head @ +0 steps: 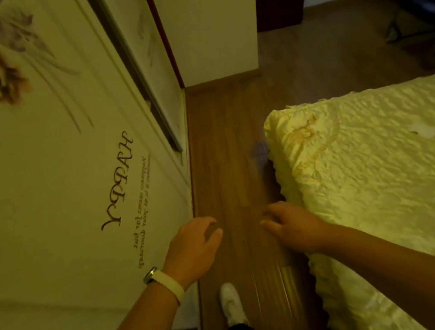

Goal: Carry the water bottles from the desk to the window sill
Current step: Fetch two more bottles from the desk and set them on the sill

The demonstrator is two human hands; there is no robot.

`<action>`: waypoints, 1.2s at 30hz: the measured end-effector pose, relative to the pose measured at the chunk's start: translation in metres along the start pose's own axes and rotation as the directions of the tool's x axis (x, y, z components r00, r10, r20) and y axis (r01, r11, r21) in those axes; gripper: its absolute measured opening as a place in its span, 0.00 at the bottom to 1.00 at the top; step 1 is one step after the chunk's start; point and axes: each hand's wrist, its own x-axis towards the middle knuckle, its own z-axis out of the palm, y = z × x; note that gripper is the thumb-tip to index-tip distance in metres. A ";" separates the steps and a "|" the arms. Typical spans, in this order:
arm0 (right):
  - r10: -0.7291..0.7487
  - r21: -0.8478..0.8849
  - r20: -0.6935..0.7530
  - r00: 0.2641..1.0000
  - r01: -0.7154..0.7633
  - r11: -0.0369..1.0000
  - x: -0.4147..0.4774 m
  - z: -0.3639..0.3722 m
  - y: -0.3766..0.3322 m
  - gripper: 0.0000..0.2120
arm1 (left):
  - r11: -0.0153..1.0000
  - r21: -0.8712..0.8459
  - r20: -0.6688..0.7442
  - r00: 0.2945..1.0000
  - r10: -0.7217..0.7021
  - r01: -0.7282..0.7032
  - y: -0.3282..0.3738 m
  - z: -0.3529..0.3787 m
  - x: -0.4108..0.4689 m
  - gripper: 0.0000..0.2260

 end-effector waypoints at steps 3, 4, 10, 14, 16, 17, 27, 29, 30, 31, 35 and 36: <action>0.073 -0.017 -0.025 0.997 -0.073 0.997 0.039 -0.014 -0.005 0.21 | 0.999 -0.007 0.061 0.997 0.054 -0.053 -0.011 -0.010 0.059 0.18; 0.093 -0.033 -0.036 0.995 -0.094 0.995 0.051 -0.021 -0.011 0.22 | 0.997 -0.013 0.078 0.994 0.070 -0.070 -0.014 -0.017 0.080 0.18; 0.114 -0.077 -0.212 0.971 -0.133 0.988 0.122 -0.085 -0.050 0.21 | 0.982 -0.005 0.101 0.977 0.187 -0.188 -0.010 -0.071 0.201 0.19; 0.154 -0.052 -0.287 0.946 -0.176 0.983 0.152 -0.113 -0.054 0.24 | 0.970 0.028 0.165 0.958 0.232 -0.240 0.000 -0.089 0.254 0.19; 0.183 -0.044 -0.279 0.943 -0.203 0.978 0.166 -0.117 -0.048 0.24 | 0.968 0.049 0.192 0.954 0.232 -0.245 0.001 -0.093 0.277 0.19; 0.197 -0.034 -0.275 0.941 -0.214 0.976 0.174 -0.119 -0.043 0.24 | 0.967 0.055 0.200 0.951 0.235 -0.250 0.002 -0.094 0.289 0.19; 0.222 0.044 -0.178 0.959 -0.218 0.975 0.312 -0.164 0.013 0.22 | 0.974 0.068 0.224 0.954 0.196 -0.216 0.025 -0.108 0.424 0.19; 0.179 0.064 -0.173 0.969 -0.170 0.983 0.356 -0.191 0.025 0.21 | 0.982 0.075 0.203 0.967 0.154 -0.173 0.031 -0.119 0.460 0.18; 0.157 0.065 -0.173 0.972 -0.148 0.987 0.376 -0.208 0.030 0.21 | 0.986 0.074 0.189 0.973 0.134 -0.150 0.036 -0.126 0.479 0.18; 0.143 0.071 -0.177 0.974 -0.132 0.989 0.395 -0.226 0.033 0.20 | 0.989 0.072 0.176 0.978 0.112 -0.126 0.041 -0.133 0.497 0.18; 0.088 0.122 -0.211 0.974 -0.063 0.991 0.450 -0.303 0.037 0.23 | 0.994 0.063 0.114 0.990 0.080 -0.087 0.069 -0.164 0.564 0.16; 0.075 0.126 -0.218 0.973 -0.048 0.991 0.463 -0.321 0.039 0.24 | 0.994 0.059 0.090 0.992 0.087 -0.093 0.077 -0.169 0.580 0.16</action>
